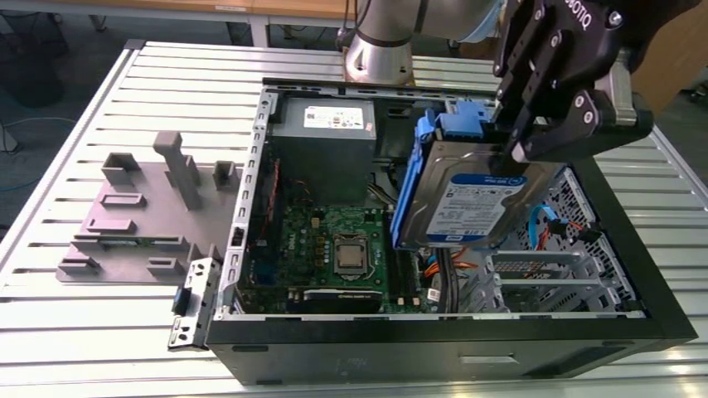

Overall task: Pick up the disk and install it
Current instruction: 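Pick up the disk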

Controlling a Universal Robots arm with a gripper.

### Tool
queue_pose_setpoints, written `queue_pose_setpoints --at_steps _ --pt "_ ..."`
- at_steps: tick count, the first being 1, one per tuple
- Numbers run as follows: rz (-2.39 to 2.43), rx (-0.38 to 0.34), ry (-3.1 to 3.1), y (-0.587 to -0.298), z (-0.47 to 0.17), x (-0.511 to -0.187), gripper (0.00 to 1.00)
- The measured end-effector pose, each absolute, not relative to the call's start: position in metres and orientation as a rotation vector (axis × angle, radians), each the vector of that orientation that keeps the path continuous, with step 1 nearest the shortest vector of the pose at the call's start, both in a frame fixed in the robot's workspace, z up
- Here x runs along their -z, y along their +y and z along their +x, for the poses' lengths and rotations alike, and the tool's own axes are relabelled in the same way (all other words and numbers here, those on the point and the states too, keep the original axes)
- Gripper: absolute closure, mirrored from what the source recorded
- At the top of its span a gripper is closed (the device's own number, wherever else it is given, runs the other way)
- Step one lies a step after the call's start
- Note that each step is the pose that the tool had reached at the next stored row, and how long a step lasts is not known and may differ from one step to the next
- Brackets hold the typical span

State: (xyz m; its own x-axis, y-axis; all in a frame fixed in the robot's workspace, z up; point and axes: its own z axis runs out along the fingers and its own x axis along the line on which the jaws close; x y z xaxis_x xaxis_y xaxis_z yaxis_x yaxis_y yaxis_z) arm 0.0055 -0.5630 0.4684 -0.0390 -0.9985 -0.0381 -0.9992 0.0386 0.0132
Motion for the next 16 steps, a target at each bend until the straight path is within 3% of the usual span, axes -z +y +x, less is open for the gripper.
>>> queue_pose_setpoints --at_steps 16 --pt "-2.165 -0.056 2.25 -0.5726 0.0059 -0.468 0.65"
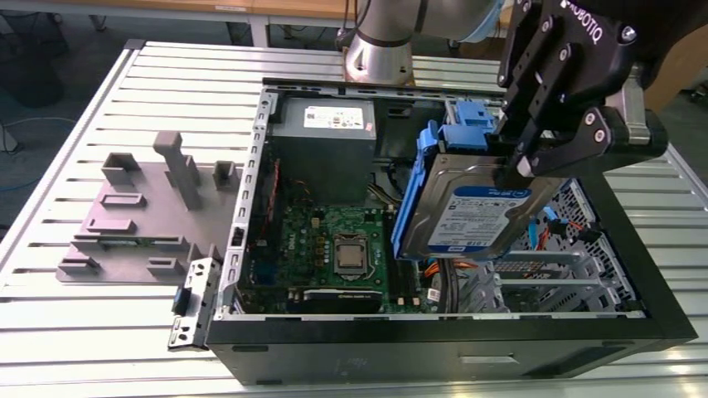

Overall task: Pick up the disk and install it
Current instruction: 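Pick up the disk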

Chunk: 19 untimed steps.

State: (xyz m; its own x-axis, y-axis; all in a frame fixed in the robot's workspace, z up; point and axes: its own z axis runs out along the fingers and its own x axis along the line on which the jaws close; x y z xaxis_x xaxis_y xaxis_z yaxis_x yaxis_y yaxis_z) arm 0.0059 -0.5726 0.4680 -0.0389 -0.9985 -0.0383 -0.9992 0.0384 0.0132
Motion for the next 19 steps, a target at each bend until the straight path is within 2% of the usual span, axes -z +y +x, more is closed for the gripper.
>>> queue_pose_setpoints --at_steps 19 --pt "-2.166 -0.059 2.252 -0.573 0.052 -0.466 0.65"
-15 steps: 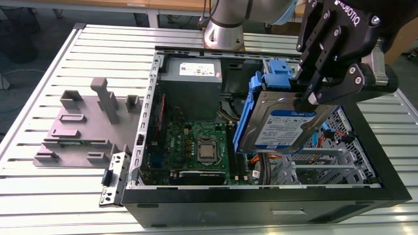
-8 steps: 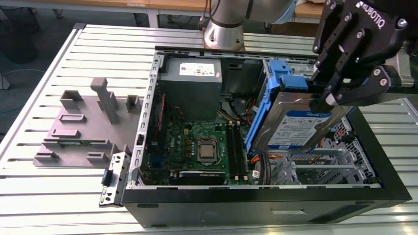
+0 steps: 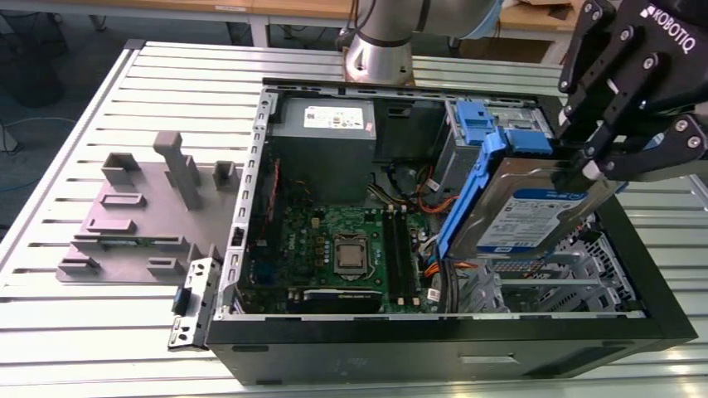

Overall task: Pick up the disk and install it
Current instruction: 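Pick up the disk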

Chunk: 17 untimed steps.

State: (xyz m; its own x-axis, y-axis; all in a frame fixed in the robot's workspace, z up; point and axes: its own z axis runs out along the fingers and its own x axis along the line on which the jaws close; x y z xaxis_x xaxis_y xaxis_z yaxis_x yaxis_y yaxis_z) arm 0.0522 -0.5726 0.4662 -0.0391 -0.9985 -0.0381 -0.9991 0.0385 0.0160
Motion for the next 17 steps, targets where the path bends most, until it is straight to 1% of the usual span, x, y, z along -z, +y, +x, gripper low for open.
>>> queue_pose_setpoints --at_steps 17 --pt "-2.166 -0.06 2.252 -0.573 0.076 -0.464 0.65"
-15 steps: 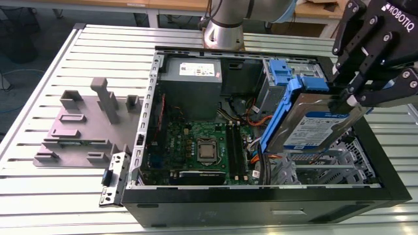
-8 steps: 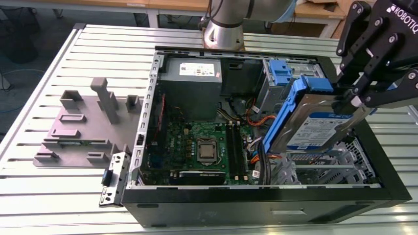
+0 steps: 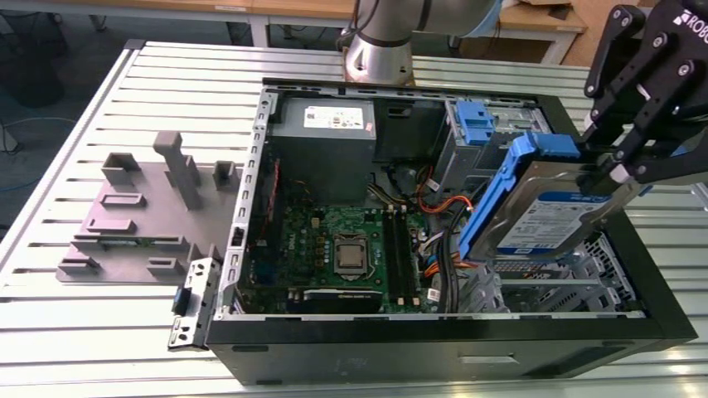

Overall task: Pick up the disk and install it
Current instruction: 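Pick up the disk, then insert the disk into the insertion slot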

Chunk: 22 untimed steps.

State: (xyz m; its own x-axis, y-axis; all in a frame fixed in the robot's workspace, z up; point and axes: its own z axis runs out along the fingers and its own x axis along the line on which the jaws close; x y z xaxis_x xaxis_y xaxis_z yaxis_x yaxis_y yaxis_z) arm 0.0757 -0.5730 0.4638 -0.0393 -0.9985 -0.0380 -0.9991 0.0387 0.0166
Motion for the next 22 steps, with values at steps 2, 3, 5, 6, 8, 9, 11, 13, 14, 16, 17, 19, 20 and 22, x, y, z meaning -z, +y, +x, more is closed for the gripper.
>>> queue_pose_setpoints --at_steps 2,3,5,6,8,9,11,13,14,16,17,19,20,22 --pt "-2.166 -0.06 2.253 -0.573 0.081 -0.464 0.65" --pt "-2.167 -0.061 2.253 -0.573 0.083 -0.464 0.65" --pt "-2.167 -0.061 2.253 -0.573 0.088 -0.463 0.65" --pt "-2.167 -0.061 2.253 -0.573 0.09 -0.463 0.65" --pt "-2.167 -0.061 2.253 -0.573 0.094 -0.463 0.65" --pt "-2.167 -0.061 2.253 -0.573 0.096 -0.463 0.65" --pt "-2.167 -0.061 2.253 -0.574 0.099 -0.463 0.65" --pt "-2.167 -0.061 2.253 -0.576 0.101 -0.462 0.65" --pt "-2.167 -0.061 2.253 -0.576 0.102 -0.462 0.65" --pt "-2.167 -0.061 2.253 -0.577 0.106 -0.462 0.65" --pt "-2.167 -0.061 2.253 -0.578 0.107 -0.461 0.65" --pt "-2.167 -0.061 2.253 -0.579 0.109 -0.461 0.65" --pt "-2.167 -0.061 2.253 -0.58 0.109 -0.461 0.65" --pt "-2.166 -0.061 2.253 -0.583 0.111 -0.46 0.65"
